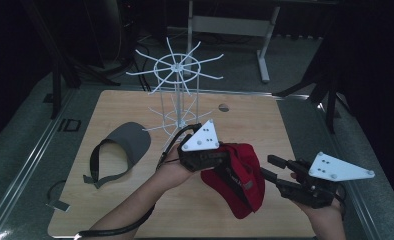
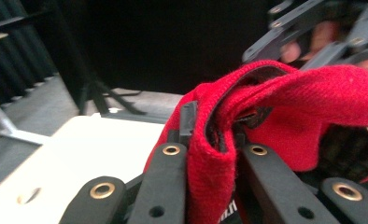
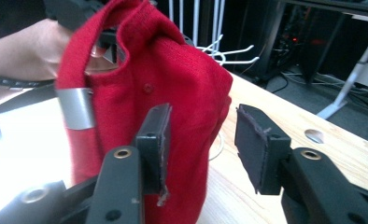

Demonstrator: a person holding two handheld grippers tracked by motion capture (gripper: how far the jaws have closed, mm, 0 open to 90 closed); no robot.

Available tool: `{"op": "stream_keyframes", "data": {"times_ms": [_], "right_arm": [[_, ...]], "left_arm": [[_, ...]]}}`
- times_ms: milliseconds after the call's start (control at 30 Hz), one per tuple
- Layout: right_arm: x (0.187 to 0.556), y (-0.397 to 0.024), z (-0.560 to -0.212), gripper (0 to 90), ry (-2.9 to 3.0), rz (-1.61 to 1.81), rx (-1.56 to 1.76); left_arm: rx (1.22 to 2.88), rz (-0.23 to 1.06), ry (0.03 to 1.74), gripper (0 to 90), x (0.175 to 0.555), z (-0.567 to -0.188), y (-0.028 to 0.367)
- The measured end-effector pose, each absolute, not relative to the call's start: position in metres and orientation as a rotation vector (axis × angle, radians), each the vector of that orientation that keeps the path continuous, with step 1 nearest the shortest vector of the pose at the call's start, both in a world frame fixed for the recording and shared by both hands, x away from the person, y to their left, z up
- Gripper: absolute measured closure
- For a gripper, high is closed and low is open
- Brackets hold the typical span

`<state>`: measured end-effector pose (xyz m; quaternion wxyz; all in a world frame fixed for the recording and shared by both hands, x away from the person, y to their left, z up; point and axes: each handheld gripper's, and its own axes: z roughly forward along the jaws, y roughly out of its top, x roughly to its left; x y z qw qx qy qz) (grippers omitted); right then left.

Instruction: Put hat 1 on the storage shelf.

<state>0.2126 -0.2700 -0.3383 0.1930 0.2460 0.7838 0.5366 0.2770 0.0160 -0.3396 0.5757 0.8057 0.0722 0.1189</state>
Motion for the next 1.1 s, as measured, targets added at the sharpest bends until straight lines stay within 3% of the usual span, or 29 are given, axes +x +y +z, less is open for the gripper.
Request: {"op": "stream_keyframes", "data": {"times_ms": [267, 467, 1000, 1100], "right_arm": [[0.218, -0.257, -0.336, 59.0, 2.255, 1.516, 0.623], [0.215, -0.255, -0.334, 86.4, 2.288, 1.492, 0.577], [0.215, -0.265, -0.328, 88.8, 2.206, 1.563, 0.651], [0.216, -0.265, -0.328, 88.8, 2.200, 1.556, 0.651]], "left_arm": [[1.884, 0.232, 0.080, 85.3, 0.270, -0.337, 0.013], [1.895, 0.230, 0.074, 85.1, 0.272, -0.337, 0.013], [1.875, 0.208, 0.080, 83.0, 0.274, -0.338, 0.019], [1.895, 0.229, 0.097, 71.9, 0.273, -0.339, 0.020]]}}
